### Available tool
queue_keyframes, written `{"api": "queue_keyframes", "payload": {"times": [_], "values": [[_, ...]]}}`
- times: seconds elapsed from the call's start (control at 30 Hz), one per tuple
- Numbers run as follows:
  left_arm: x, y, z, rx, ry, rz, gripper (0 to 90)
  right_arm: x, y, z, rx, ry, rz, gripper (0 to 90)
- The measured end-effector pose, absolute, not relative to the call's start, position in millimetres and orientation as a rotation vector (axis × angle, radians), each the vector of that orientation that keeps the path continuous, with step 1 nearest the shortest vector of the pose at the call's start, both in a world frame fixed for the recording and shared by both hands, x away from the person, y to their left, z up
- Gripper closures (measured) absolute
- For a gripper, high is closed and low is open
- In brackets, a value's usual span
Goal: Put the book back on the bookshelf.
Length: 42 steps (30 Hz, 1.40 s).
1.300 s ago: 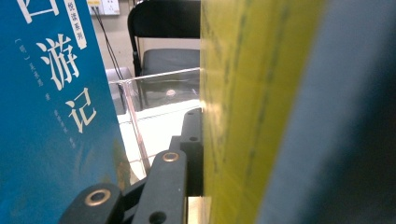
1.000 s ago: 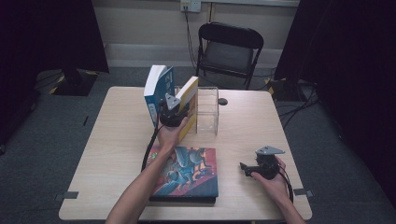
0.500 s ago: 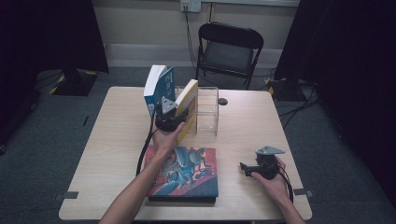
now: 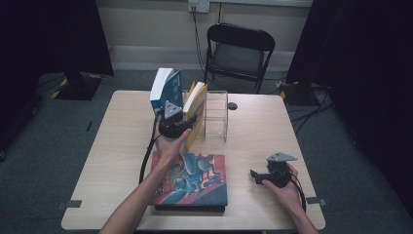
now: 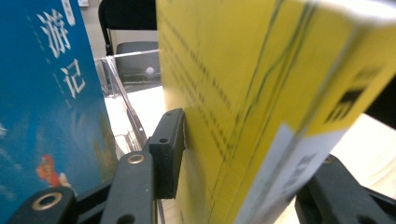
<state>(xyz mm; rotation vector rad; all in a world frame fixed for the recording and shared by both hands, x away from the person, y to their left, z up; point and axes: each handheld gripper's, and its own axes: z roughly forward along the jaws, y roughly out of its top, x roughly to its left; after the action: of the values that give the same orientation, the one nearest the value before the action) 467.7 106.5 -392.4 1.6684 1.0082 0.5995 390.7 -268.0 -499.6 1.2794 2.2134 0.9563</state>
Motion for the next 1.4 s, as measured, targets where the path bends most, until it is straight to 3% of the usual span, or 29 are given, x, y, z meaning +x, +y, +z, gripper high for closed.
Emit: {"api": "queue_keyframes", "payload": {"times": [0.53,0.9,1.4], "values": [[461.9,119.8,-361.9,1.703,0.952,0.612,55.0,390.7,-268.0,-499.6,1.280,2.214,0.957,12.7],[464.9,118.5,-363.3,1.697,0.954,0.587,55.3,390.8,-268.1,-499.7,1.279,2.214,0.957,12.8],[475.9,119.8,-328.6,1.842,1.042,0.424,58.8,390.9,-268.2,-499.7,1.278,2.215,0.958,12.7]]}}
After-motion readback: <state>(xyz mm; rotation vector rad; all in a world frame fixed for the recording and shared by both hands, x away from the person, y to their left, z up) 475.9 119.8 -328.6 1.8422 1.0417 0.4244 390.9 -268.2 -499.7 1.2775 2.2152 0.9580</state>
